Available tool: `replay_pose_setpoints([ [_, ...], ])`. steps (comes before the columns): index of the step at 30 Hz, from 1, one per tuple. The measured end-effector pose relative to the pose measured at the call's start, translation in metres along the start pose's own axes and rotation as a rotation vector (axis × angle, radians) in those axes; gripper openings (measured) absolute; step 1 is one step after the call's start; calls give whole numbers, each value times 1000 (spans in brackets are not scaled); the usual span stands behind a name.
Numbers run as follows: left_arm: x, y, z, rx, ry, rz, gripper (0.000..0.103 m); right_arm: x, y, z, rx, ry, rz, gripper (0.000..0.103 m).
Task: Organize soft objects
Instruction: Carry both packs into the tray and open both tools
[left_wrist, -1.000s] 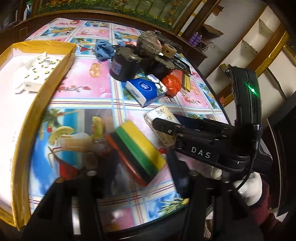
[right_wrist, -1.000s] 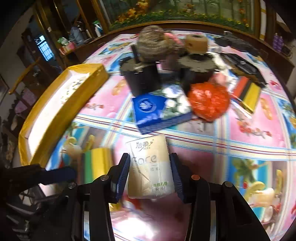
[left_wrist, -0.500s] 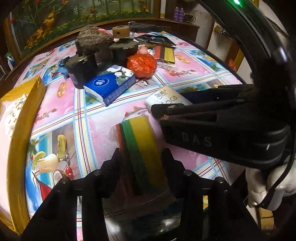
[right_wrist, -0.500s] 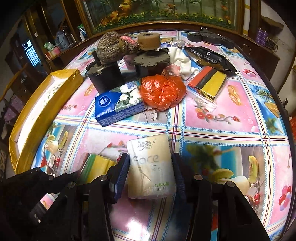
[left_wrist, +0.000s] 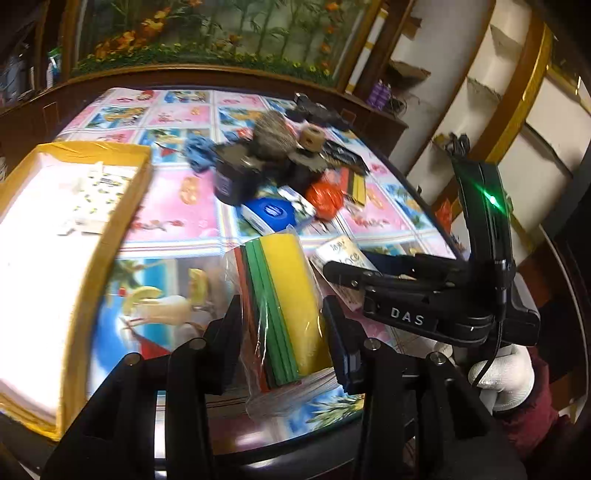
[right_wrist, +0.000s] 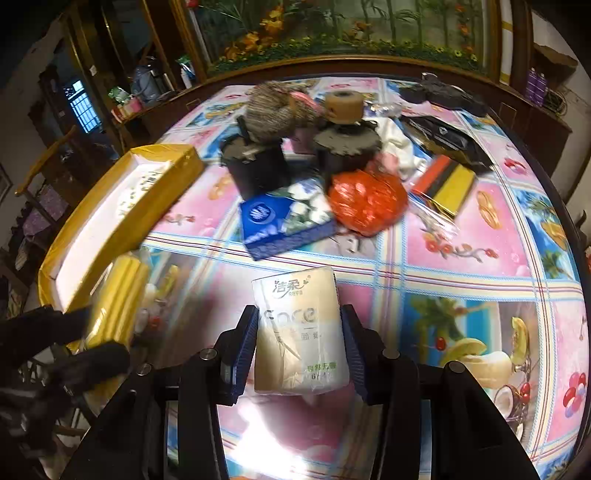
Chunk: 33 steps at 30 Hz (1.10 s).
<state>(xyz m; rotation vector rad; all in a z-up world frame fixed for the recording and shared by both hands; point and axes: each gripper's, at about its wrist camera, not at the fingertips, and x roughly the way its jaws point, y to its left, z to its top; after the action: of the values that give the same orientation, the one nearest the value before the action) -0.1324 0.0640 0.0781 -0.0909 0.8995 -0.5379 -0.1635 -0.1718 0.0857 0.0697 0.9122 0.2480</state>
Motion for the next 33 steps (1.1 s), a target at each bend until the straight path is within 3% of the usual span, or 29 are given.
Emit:
replay_pose_setpoints([
  [6,-37,54,4,-109,-75,50,39,-12,24,11,-11,-36,102,44],
  [16,-62,144,22,-209,-117,219,39,-6,79,49,-67,-35,238,44],
  [19,-53,165,39,-200,-102,254,40,11,105,69,-82,-19,292,44],
  [25,-23,218,66,-233,-47,228,40,59,149,114,-61,27,388,44],
  [33,13,257,85,-258,-34,274,44,137,191,178,-20,71,382,44],
])
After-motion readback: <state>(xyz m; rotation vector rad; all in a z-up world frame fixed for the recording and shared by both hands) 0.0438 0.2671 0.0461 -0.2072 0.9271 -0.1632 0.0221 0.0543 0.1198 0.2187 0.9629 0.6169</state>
